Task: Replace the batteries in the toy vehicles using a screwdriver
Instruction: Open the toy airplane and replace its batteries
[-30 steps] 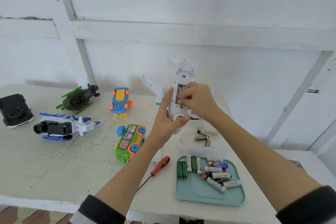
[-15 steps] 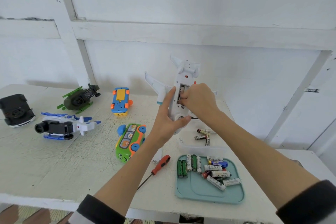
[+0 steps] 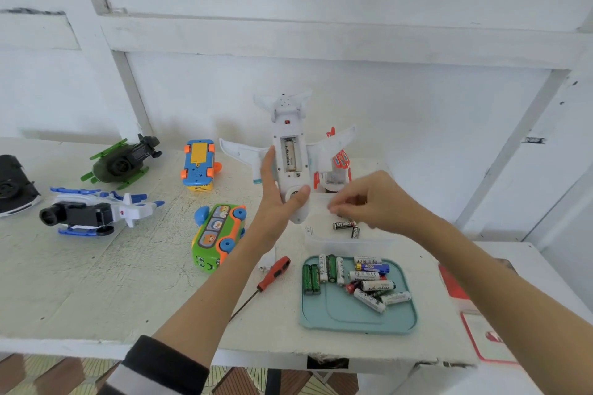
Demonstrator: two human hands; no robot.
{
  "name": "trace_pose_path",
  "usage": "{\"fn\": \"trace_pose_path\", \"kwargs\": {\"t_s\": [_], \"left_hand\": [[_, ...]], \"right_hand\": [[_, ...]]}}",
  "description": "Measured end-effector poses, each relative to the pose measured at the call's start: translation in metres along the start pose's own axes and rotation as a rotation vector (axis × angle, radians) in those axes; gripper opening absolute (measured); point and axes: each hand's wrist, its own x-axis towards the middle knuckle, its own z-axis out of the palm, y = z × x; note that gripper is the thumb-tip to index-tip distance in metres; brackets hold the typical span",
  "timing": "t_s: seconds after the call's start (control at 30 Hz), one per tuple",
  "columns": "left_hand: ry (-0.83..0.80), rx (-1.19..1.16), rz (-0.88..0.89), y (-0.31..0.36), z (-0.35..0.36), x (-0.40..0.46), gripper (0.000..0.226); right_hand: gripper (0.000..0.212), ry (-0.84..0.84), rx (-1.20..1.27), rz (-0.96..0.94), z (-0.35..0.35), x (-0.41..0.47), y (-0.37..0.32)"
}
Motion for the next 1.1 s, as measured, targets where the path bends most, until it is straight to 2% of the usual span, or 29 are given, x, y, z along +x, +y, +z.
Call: {"fn": "trace_pose_path", "kwargs": {"t_s": [0.1, 0.2, 0.3, 0.43, 0.6, 0.77, 0.83, 0.87, 0.93, 1.03, 1.1], "left_hand": [[-0.002, -0.009, -0.015, -0.002, -0.002, 0.0, 0.086], [-0.028, -0.015, -0.028, -0.003, -0.003, 0.001, 0.088], [-0.043, -0.011, -0.033, -0.004, -0.002, 0.002, 0.087], [-0.044, -0.001, -0.036, -0.003, -0.003, 0.002, 0.086], [-0.046, -0.012, -0.036, -0.003, -0.003, 0.002, 0.086], [-0.045, -0.02, -0.025, -0.002, -0.004, 0.001, 0.086], [-0.041, -0.021, -0.018, -0.002, -0.005, 0.001, 0.087], [-0.036, -0.021, -0.015, -0.001, -0.006, 0.001, 0.087], [-0.025, -0.021, -0.008, 0.0, -0.007, 0.002, 0.088], [-0.002, -0.015, 0.008, 0.001, -0.009, 0.003, 0.089], [0.005, 0.0, 0.021, 0.001, -0.01, 0.003, 0.091]], "right_hand": [[0.009, -0.283, -0.156, 0.061, 0.021, -0.017, 0.025], [0.023, -0.398, -0.416, 0.086, 0.044, -0.029, 0.043], [0.043, -0.423, -0.619, 0.128, 0.058, -0.035, 0.048], [0.056, -0.419, -0.668, 0.155, 0.064, -0.038, 0.048], [0.056, -0.367, -0.672, 0.138, 0.067, -0.042, 0.047], [0.045, -0.309, -0.614, 0.086, 0.071, -0.046, 0.047], [0.038, -0.272, -0.479, 0.092, 0.068, -0.045, 0.045], [0.033, -0.241, -0.323, 0.124, 0.064, -0.045, 0.044], [0.027, -0.188, 0.173, 0.252, 0.053, -0.042, 0.038], [0.035, -0.118, 0.958, 0.369, 0.039, -0.036, 0.03], [0.042, -0.051, 1.311, 0.371, 0.034, -0.03, 0.029]]}}
